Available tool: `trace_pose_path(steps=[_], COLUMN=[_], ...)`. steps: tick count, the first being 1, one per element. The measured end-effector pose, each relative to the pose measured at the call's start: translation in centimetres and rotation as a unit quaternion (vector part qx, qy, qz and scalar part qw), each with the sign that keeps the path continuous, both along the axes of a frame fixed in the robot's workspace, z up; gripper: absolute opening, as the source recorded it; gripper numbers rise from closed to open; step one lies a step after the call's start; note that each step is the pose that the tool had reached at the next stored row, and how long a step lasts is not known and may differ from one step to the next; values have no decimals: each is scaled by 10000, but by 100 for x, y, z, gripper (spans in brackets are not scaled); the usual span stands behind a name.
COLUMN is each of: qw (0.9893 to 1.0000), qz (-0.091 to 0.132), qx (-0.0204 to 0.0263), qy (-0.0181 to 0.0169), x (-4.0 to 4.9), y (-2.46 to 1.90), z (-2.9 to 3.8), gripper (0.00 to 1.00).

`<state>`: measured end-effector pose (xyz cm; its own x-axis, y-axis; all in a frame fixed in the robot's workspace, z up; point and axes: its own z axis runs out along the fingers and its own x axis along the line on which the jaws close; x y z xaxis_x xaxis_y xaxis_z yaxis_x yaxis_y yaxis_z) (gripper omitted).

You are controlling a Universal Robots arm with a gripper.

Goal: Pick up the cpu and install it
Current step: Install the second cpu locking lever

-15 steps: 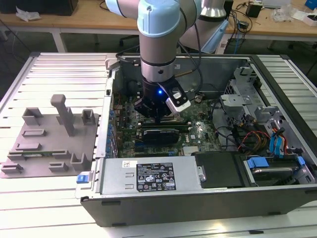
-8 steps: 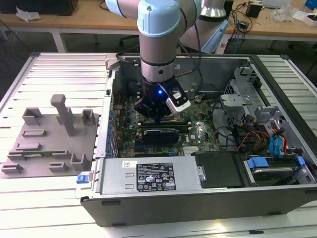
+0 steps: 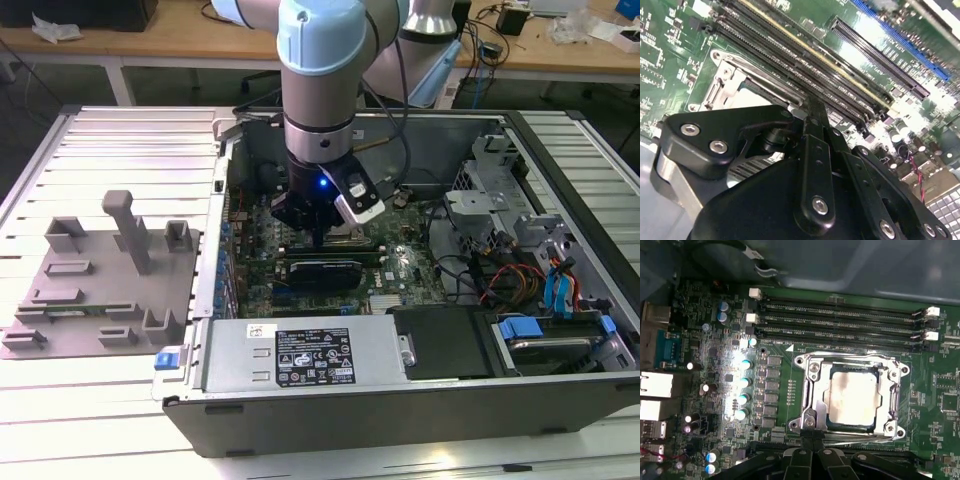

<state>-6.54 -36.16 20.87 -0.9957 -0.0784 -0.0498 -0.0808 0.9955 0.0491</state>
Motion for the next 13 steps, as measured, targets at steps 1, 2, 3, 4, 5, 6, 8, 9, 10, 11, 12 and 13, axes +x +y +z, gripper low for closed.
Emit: trace_pose_path(steps=[1,2,3,4,5,6,8,9,10,11,12,13], qw=[10000,10000,10000,10000,10000,10000,10000,10000,10000,10000,9999,9998], qz=[0,0,0,0,0,0,0,0,0,0,0,0], qx=[7,10,12,13,15,19,30,39,52,65,124,194], qy=[-1,-1,0,0,0,0,0,0,0,0,1,0], x=[0,0,0,0,0,0,0,0,0,0,-2,-3], y=[-16,-34,-46,-61,-73,-92,-114,-126,-137,-143,-149,-152], z=[-1,-1,-1,0,-1,0,0,0,0,0,0,0], gripper=[11,11,11,11,11,11,11,11,11,11,11,11])
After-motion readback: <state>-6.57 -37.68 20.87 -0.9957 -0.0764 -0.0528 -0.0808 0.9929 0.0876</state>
